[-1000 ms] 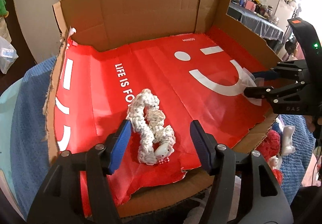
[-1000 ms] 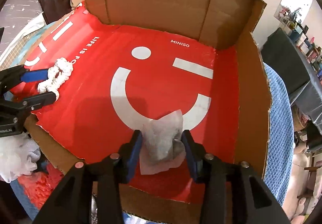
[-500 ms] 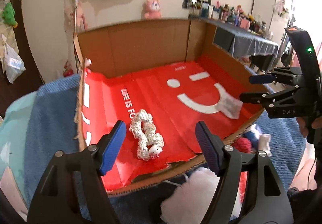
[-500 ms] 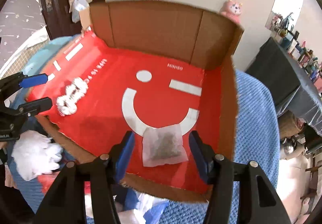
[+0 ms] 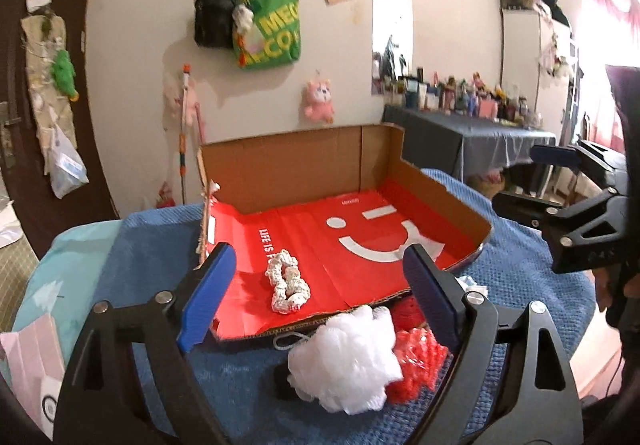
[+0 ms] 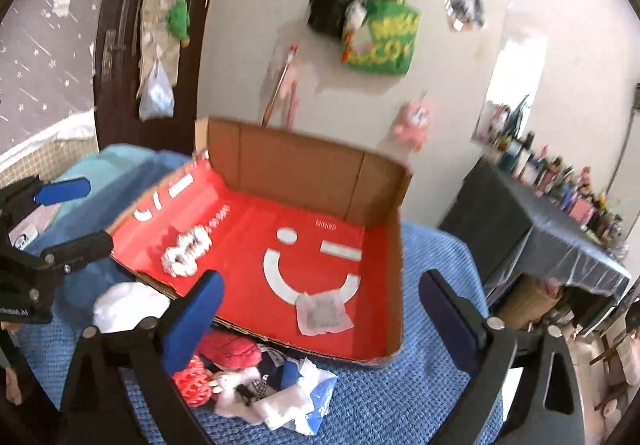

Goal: Organize soft objects
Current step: 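Withdraw both tools from the box back toward the pile on the blanket, then grasp the white mesh bath puff with the left tool while the right tool grasps a white tissue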

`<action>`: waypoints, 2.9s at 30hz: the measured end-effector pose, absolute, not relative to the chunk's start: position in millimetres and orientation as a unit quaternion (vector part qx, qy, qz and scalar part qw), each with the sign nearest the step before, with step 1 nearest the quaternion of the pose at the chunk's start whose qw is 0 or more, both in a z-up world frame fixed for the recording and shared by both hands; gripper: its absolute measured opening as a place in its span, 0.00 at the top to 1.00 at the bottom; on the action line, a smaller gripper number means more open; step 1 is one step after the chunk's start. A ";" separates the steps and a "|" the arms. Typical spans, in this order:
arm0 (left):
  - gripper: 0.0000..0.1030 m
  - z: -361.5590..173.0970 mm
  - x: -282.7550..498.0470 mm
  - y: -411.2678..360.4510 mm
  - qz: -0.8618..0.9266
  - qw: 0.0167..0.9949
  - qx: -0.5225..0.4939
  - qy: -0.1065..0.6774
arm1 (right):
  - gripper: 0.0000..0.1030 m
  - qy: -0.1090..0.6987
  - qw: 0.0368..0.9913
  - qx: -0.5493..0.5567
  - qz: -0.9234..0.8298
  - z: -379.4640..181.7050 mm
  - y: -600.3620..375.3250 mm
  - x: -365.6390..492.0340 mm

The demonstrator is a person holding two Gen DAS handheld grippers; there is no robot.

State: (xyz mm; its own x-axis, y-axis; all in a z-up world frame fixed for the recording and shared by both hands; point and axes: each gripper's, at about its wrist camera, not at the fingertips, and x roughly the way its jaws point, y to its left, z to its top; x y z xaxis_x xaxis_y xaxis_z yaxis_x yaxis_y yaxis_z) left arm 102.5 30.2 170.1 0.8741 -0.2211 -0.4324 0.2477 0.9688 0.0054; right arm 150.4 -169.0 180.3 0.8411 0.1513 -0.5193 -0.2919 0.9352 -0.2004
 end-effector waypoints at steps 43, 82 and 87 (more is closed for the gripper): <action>0.11 37.6 22.9 20.1 -0.053 0.963 0.009 0.265 | 0.00 0.260 0.962 -0.052 0.060 30.3 -183.0 29.5; 0.51 70.9 114.4 11.1 -0.120 0.945 0.006 0.304 | 0.81 0.368 0.923 0.025 0.113 36.9 -196.7 132.4; 0.58 78.6 108.2 12.5 -0.127 0.947 0.005 0.296 | 0.82 0.347 0.931 0.025 0.113 45.4 -198.3 123.0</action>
State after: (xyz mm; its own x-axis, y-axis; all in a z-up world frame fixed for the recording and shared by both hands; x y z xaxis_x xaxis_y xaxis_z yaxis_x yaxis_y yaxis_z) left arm 108.2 12.5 78.6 0.7927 -0.2377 -0.5613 0.2436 0.9677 -0.0657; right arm 123.0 -198.3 45.4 0.7335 0.2270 -0.6406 -0.1926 0.9734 0.1244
